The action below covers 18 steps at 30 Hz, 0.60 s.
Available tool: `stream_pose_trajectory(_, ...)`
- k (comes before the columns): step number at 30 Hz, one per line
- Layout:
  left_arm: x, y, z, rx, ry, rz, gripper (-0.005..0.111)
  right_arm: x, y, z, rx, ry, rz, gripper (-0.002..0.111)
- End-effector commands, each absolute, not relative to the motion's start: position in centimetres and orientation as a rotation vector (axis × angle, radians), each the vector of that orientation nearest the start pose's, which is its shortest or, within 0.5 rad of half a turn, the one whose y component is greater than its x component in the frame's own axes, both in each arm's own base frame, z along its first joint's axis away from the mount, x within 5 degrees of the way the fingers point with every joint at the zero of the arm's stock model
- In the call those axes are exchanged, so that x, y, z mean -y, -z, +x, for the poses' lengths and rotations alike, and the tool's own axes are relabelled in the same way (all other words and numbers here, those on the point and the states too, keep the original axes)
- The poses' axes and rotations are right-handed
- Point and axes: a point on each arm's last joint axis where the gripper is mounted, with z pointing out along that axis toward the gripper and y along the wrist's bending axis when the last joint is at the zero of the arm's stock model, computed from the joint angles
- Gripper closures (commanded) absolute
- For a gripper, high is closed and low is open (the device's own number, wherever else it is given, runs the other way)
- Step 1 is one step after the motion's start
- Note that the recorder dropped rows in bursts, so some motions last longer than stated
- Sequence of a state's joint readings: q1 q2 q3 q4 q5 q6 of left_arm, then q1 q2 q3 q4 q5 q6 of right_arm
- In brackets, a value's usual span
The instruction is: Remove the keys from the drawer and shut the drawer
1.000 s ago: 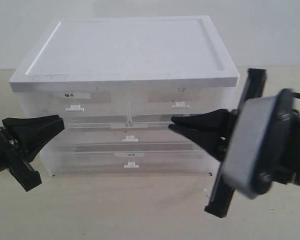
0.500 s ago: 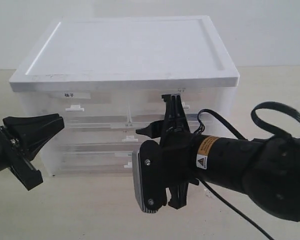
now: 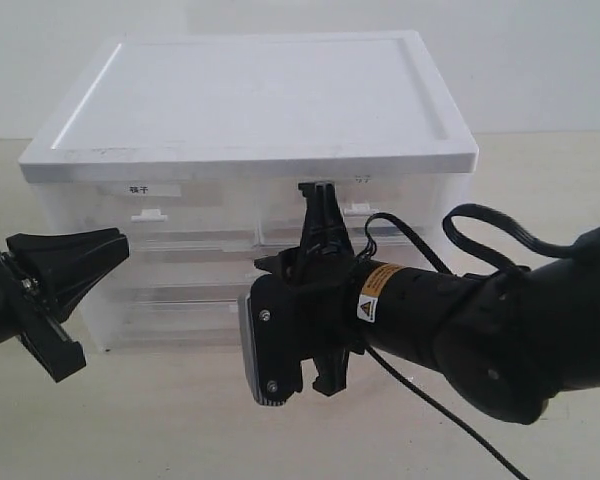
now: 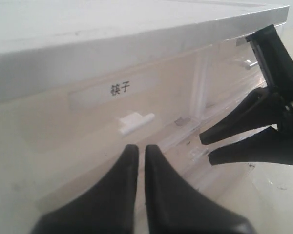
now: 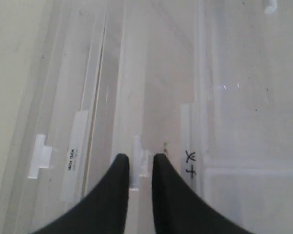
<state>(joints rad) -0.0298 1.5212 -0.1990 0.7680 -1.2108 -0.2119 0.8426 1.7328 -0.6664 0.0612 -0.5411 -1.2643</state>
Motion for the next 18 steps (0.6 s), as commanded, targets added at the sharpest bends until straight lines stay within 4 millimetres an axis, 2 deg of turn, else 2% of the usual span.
stream_pose_trajectory(1,6.7,-16.9,19.5,-1.568,0.55,0.658,0.102,-24.1,-14.8,22.1,-1.067,0.288,-1.754,0.107)
stream_pose_trajectory(4,6.7,-16.9,19.5,-1.568,0.55,0.658,0.102,-24.0,-13.2,22.3,-1.05,0.329,-1.824,0.107)
stream_pose_trajectory(9,6.7,-16.9,19.5,-1.568,0.55,0.658,0.102,-23.8,-13.7,22.5,-1.1,0.338,-1.773,0.107)
stream_pose_trajectory(13,6.7,-16.9,19.5,-1.569,0.549,0.655,0.102,-24.5,-14.6,21.4,-1.106,0.31,-1.76,0.107)
stream_pose_trajectory(18,6.7,-17.0,19.6,-1.564,0.549,0.658,0.102,-25.5,-15.2,19.3,-1.086,0.283,-1.829,0.108)
